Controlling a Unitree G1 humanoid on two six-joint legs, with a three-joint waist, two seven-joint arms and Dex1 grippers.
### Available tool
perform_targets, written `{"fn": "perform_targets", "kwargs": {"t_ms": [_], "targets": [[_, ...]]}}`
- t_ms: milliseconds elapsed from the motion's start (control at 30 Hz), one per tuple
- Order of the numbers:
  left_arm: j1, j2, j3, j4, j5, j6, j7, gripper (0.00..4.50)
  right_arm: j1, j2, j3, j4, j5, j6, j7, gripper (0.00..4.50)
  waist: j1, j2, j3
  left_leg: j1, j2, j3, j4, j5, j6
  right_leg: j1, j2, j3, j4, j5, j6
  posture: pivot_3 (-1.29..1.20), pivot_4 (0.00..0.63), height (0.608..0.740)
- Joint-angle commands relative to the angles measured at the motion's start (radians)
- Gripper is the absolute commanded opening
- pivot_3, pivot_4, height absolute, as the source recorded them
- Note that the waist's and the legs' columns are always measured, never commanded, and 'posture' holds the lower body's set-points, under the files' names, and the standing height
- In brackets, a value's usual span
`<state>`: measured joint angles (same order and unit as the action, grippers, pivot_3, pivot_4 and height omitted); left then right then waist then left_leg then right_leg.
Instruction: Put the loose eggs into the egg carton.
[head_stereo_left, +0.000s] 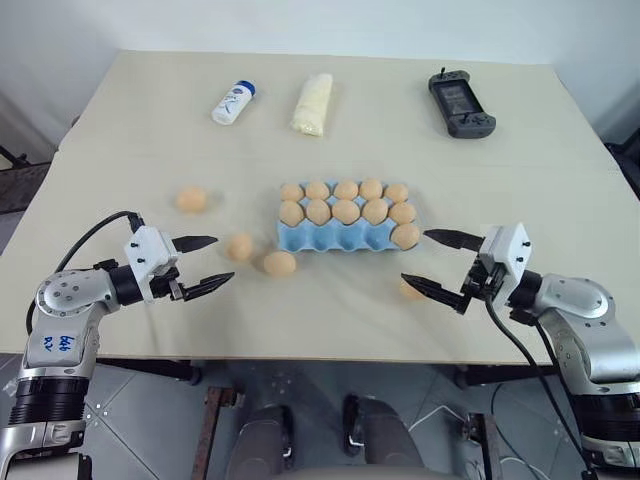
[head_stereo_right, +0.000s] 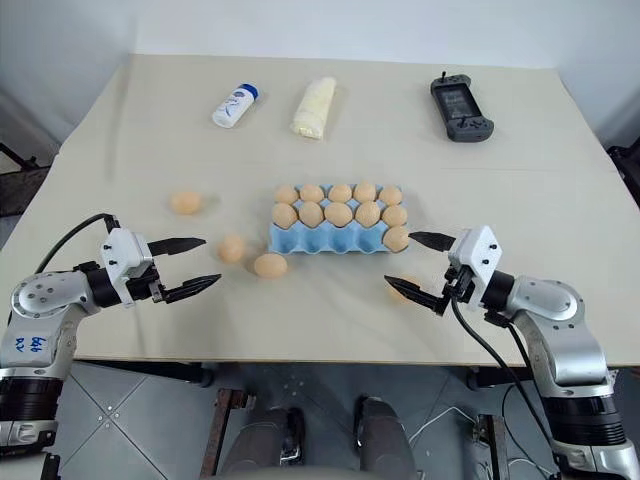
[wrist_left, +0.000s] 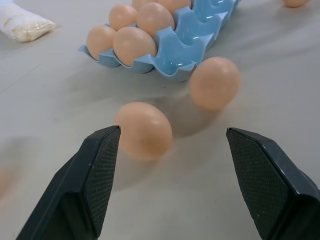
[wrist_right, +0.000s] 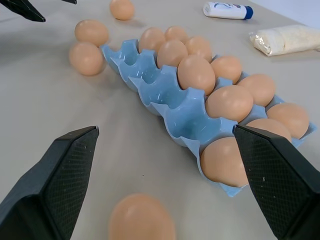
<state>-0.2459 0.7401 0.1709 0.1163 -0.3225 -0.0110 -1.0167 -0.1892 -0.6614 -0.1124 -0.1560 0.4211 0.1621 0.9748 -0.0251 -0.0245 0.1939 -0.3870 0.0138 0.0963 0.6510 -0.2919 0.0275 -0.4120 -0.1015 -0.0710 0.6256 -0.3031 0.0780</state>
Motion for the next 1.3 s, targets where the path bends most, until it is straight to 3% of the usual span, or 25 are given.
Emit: {"fn": "perform_targets", "kwargs": {"t_ms": [33,133,267,433,533,800,1000,1100,1300], "targets": [[-0.003,-0.005,0.011,-0.062,-0.024,-0.001,0.003,3.61,-0.003,-0.001,-0.015,-0.023,0.002,-0.024,-0.004,4.50,0.000,0.000,0.000,0.000,0.000,0.000,0.000,0.000,0.000,0.000,0.000,0.000,0.000,0.000,0.000,0.00,0.150,0.740],[-0.025,-0.030,-0.014,-0.094,-0.044,0.021,-0.010,3.61,0.039,-0.019,-0.062,-0.046,0.006,-0.020,-0.020,4.50,0.004,0.000,0.000,0.000,0.000,0.000,0.000,0.000,0.000,0.000,0.000,0.000,0.000,0.000,0.000,0.00,0.150,0.740],[-0.051,-0.065,-0.125,-0.151,-0.019,0.013,-0.071,3.61,0.247,-0.054,-0.182,-0.134,0.014,-0.019,-0.022,4.50,0.031,0.002,-0.001,0.000,0.000,0.000,-0.001,0.000,-0.001,0.000,0.000,-0.001,0.000,0.000,0.000,0.00,0.150,0.740],[-0.084,-0.088,-0.185,-0.150,-0.008,-0.005,-0.108,3.61,0.342,-0.062,-0.184,-0.089,-0.039,-0.088,-0.007,4.50,0.021,0.001,-0.001,0.000,0.000,0.002,0.001,-0.001,0.001,0.002,0.001,0.000,-0.002,0.000,0.001,0.00,0.150,0.740],[-0.098,-0.097,-0.194,-0.140,-0.011,-0.007,-0.113,3.61,0.325,-0.051,-0.159,-0.060,-0.048,-0.103,-0.010,4.50,0.018,0.001,-0.001,0.003,0.000,0.005,0.002,-0.001,0.006,0.003,0.001,0.003,0.001,0.002,-0.001,0.00,0.150,0.740],[-0.089,-0.081,-0.169,-0.118,-0.010,-0.011,-0.112,3.61,0.127,-0.002,-0.001,0.055,-0.087,-0.104,-0.004,4.50,0.022,0.002,-0.001,0.006,0.002,0.004,0.000,0.006,-0.001,0.003,0.003,0.003,0.002,0.009,-0.009,0.00,0.150,0.740],[-0.073,-0.076,-0.154,-0.132,-0.005,-0.009,-0.091,3.61,-0.002,0.049,0.110,0.247,-0.159,-0.151,0.015,4.50,0.022,0.002,-0.001,0.004,0.002,0.004,0.000,0.007,0.001,0.002,0.003,0.002,0.000,0.010,-0.009,0.00,0.150,0.740],[-0.066,-0.075,-0.146,-0.141,-0.005,-0.007,-0.079,3.66,-0.052,0.072,0.136,0.326,-0.173,-0.183,0.035,3.88,0.021,0.002,-0.001,0.002,0.002,0.003,-0.001,0.009,0.003,-0.001,0.003,0.002,-0.001,0.010,-0.009,0.00,0.150,0.740],[-0.032,-0.067,-0.129,-0.157,-0.007,-0.003,-0.054,3.66,-0.086,0.100,0.147,0.277,-0.147,-0.181,0.048,1.89,0.019,0.002,-0.001,0.002,0.002,0.003,-0.001,0.009,0.003,-0.001,0.003,0.002,0.000,0.010,-0.008,0.00,0.150,0.740]]}}
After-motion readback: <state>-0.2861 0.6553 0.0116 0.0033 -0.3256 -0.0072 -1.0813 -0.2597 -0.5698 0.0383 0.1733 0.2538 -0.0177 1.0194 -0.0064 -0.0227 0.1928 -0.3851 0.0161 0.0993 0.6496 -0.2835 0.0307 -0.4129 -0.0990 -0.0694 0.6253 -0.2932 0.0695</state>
